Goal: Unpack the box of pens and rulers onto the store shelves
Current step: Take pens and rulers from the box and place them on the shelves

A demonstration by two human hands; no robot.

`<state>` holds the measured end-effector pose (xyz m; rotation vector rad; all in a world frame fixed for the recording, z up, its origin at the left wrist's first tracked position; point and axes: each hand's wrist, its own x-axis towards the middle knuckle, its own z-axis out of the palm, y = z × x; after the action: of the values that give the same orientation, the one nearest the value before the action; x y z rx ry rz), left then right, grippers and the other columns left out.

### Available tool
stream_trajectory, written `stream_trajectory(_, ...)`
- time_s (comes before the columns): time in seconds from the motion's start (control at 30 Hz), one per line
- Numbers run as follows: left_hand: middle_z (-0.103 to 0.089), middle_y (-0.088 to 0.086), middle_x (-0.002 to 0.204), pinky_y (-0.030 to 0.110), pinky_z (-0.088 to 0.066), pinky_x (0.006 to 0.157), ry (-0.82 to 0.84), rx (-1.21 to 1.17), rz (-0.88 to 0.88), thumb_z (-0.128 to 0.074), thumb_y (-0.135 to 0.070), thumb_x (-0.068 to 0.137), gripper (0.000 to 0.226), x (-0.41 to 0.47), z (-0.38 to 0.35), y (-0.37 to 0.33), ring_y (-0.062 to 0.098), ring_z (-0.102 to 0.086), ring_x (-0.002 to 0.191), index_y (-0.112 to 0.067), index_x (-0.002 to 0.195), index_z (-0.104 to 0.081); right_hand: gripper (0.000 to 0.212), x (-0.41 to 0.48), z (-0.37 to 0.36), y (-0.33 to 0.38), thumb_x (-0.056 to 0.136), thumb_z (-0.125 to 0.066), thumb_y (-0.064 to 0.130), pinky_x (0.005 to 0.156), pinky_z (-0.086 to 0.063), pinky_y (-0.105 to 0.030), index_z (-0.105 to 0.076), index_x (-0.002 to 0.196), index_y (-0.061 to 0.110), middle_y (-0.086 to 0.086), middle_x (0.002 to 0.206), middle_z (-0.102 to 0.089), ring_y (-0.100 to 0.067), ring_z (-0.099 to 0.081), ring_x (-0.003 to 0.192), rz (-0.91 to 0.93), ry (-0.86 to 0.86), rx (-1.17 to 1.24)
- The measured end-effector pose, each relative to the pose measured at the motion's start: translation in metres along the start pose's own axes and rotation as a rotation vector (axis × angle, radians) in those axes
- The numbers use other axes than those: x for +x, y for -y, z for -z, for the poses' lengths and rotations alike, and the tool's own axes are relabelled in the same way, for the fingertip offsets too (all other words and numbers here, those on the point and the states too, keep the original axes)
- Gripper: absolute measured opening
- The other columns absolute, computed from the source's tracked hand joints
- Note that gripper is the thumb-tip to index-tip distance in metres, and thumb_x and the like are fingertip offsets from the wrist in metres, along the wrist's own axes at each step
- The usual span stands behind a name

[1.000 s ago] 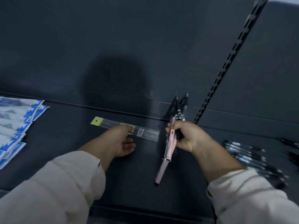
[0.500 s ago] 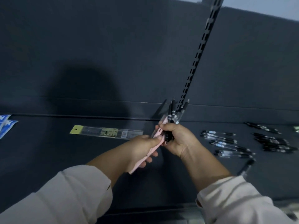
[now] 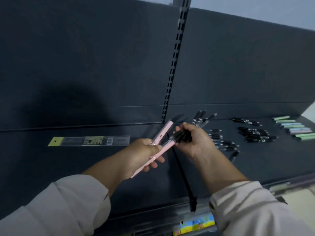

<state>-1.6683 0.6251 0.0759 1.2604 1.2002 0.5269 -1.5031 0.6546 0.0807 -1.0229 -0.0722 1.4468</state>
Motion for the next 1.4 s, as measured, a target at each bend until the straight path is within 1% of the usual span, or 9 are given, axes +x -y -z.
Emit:
stream_trajectory(0.2, -0.068, 0.006, 0.093, 0.02, -0.046, 0.052, -0.042, -0.122, -0.014, -0.049, -0.022, 0.098, 0.019, 0.009, -0.057, -0.024, 0.012, -0.059, 0.069, -0.013, 0.113, -0.056, 0.022, -0.003, 0.058, 0.057, 0.092, -0.054, 0.007, 0.051, -0.046, -0.021, -0.052, 0.071, 0.013, 0.0, 0.059, -0.051, -0.011, -0.048, 0.054, 0.118, -0.076, -0.021)
stream_trajectory(0.37, -0.058, 0.006, 0.081, 0.022, -0.051, 0.052, -0.124, -0.389, 0.034, -0.049, -0.018, 0.098, 0.009, 0.025, -0.139, -0.052, 0.014, -0.057, 0.064, -0.012, 0.1, -0.056, 0.014, -0.017, 0.123, 0.096, 0.088, -0.062, 0.009, 0.046, -0.041, -0.022, -0.054, 0.078, 0.014, 0.003, 0.048, -0.048, -0.009, -0.046, 0.041, 0.085, 0.028, -0.251)
stream_trajectory(0.5, -0.057, 0.005, 0.074, 0.031, -0.05, 0.067, -0.194, -0.537, 0.053, -0.048, -0.015, 0.098, 0.012, 0.038, -0.211, -0.074, 0.015, -0.055, 0.063, -0.013, 0.087, -0.053, 0.012, -0.031, 0.167, 0.13, 0.087, -0.064, 0.007, 0.047, -0.045, -0.022, -0.055, 0.091, 0.014, 0.001, 0.053, -0.057, -0.012, -0.055, 0.048, 0.071, 0.084, -0.386)
stream_trajectory(0.6, -0.056, 0.004, 0.075, 0.029, -0.045, 0.063, -0.218, -0.633, 0.051, -0.046, -0.015, 0.099, 0.02, 0.051, -0.256, -0.085, 0.015, -0.052, 0.066, -0.011, 0.082, -0.055, 0.016, -0.037, 0.197, 0.155, 0.087, -0.063, 0.004, 0.051, -0.046, -0.022, -0.054, 0.092, 0.015, -0.002, 0.071, -0.067, -0.016, -0.063, 0.063, 0.081, 0.104, -0.466)
stream_trajectory(0.87, -0.064, 0.002, 0.09, 0.033, -0.041, 0.087, -0.162, -0.839, 0.019, -0.042, -0.015, 0.1, 0.015, 0.083, -0.338, -0.12, 0.013, -0.058, 0.081, -0.01, 0.11, -0.052, 0.03, -0.035, 0.253, 0.209, 0.081, -0.068, 0.002, 0.049, -0.046, -0.022, -0.054, 0.108, 0.007, -0.01, 0.079, -0.066, -0.023, -0.065, 0.063, 0.084, 0.119, -0.508)
stream_trajectory(0.97, -0.064, 0.001, 0.091, 0.031, -0.043, 0.084, -0.107, -0.792, -0.025, -0.041, -0.016, 0.101, 0.018, 0.095, -0.353, -0.131, 0.012, -0.059, 0.083, -0.012, 0.114, -0.052, 0.022, -0.028, 0.26, 0.222, 0.081, -0.066, -0.002, 0.045, -0.046, -0.02, -0.056, 0.1, 0.006, -0.011, 0.081, -0.067, -0.024, -0.064, 0.062, 0.08, 0.111, -0.431)
stream_trajectory(1.1, -0.061, 0.0, 0.088, 0.036, -0.045, 0.083, -0.097, -0.545, -0.033, -0.048, -0.024, 0.099, 0.007, 0.122, -0.359, -0.136, 0.017, -0.059, 0.087, -0.021, 0.095, -0.054, 0.023, -0.018, 0.268, 0.246, 0.082, -0.064, -0.005, 0.044, -0.043, -0.021, -0.053, 0.098, 0.007, -0.01, 0.076, -0.066, -0.016, -0.058, 0.051, 0.185, 0.019, -0.389)
stream_trajectory(1.23, -0.041, -0.001, 0.067, 0.024, -0.038, 0.05, -0.22, -0.227, -0.169, -0.052, -0.034, 0.095, 0.015, 0.153, -0.359, -0.141, 0.012, -0.038, 0.056, -0.02, 0.093, -0.053, 0.024, -0.007, 0.288, 0.29, 0.083, -0.064, -0.005, 0.048, -0.041, -0.024, -0.049, 0.092, 0.012, -0.004, 0.066, -0.065, -0.014, -0.058, 0.052, 0.293, -0.06, -0.456)
stream_trajectory(1.4, -0.047, 0.006, 0.069, 0.03, -0.034, 0.059, -0.305, 0.133, -0.381, -0.045, -0.03, 0.097, 0.026, 0.184, -0.367, -0.149, 0.02, -0.041, 0.059, -0.011, 0.08, -0.052, 0.024, 0.004, 0.317, 0.339, 0.078, -0.068, -0.006, 0.047, -0.043, -0.023, -0.051, 0.085, 0.009, -0.012, 0.074, -0.057, -0.017, -0.057, 0.054, 0.358, -0.133, -0.721)
